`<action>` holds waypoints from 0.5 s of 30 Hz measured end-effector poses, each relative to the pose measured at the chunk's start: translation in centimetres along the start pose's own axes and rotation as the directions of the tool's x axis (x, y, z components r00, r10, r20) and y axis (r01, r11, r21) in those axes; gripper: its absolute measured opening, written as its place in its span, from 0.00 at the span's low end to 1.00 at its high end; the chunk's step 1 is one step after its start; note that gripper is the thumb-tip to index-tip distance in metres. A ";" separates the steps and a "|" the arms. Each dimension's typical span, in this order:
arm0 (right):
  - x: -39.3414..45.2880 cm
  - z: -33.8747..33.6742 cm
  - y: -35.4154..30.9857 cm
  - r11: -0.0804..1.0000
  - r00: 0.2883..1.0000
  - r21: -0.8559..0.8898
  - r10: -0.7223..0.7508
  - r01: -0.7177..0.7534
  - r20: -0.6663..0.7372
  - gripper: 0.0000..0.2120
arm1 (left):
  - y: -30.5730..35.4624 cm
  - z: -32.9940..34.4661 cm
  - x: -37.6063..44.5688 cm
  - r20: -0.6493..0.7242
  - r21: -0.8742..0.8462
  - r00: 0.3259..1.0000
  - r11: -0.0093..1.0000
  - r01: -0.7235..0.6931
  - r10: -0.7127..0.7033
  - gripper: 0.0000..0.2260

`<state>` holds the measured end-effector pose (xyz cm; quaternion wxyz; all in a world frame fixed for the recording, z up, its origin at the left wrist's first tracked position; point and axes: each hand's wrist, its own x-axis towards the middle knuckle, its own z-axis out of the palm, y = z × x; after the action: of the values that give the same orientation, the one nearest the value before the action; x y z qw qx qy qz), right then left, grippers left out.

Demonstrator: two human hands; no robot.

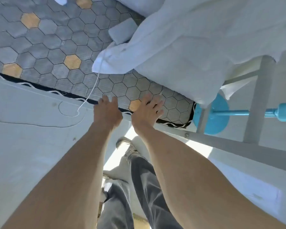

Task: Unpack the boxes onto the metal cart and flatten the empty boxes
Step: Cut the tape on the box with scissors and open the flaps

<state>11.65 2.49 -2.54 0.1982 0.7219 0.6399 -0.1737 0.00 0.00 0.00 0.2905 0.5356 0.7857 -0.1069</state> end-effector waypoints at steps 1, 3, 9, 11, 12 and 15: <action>0.5 -0.1 0.5 0.999 0.999 -0.016 0.039 -0.039 0.006 0.39 | 0.7 0.0 0.4 0.016 0.014 1.000 1.000 -0.010 0.010 0.23; 1.7 0.1 1.6 0.993 0.992 0.021 0.118 -0.119 0.044 0.39 | 1.8 0.2 1.3 0.004 0.008 1.000 1.000 -0.027 0.027 0.24; 3.0 2.7 2.3 0.988 0.990 0.074 0.136 -0.139 0.048 0.34 | 2.3 0.9 3.2 0.032 -0.003 0.999 1.000 -0.010 0.010 0.25; 3.1 2.6 2.0 0.976 0.993 0.189 0.118 -0.111 -0.025 0.30 | 1.8 0.9 3.3 0.031 -0.019 1.000 1.000 -0.003 0.004 0.25; 3.1 2.4 1.7 0.951 0.991 0.290 0.125 -0.108 -0.040 0.29 | 1.4 0.9 3.3 0.028 -0.032 1.000 0.999 0.002 -0.001 0.24; 3.1 1.6 0.0 0.805 0.974 0.565 0.227 -0.181 -0.012 0.31 | -0.3 0.7 3.2 -0.001 -0.097 0.998 0.994 0.055 -0.055 0.23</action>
<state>12.07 4.28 -5.46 -0.0302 0.8190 0.4865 -0.3028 -0.87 2.04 -2.42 0.3117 0.4994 0.8048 -0.0758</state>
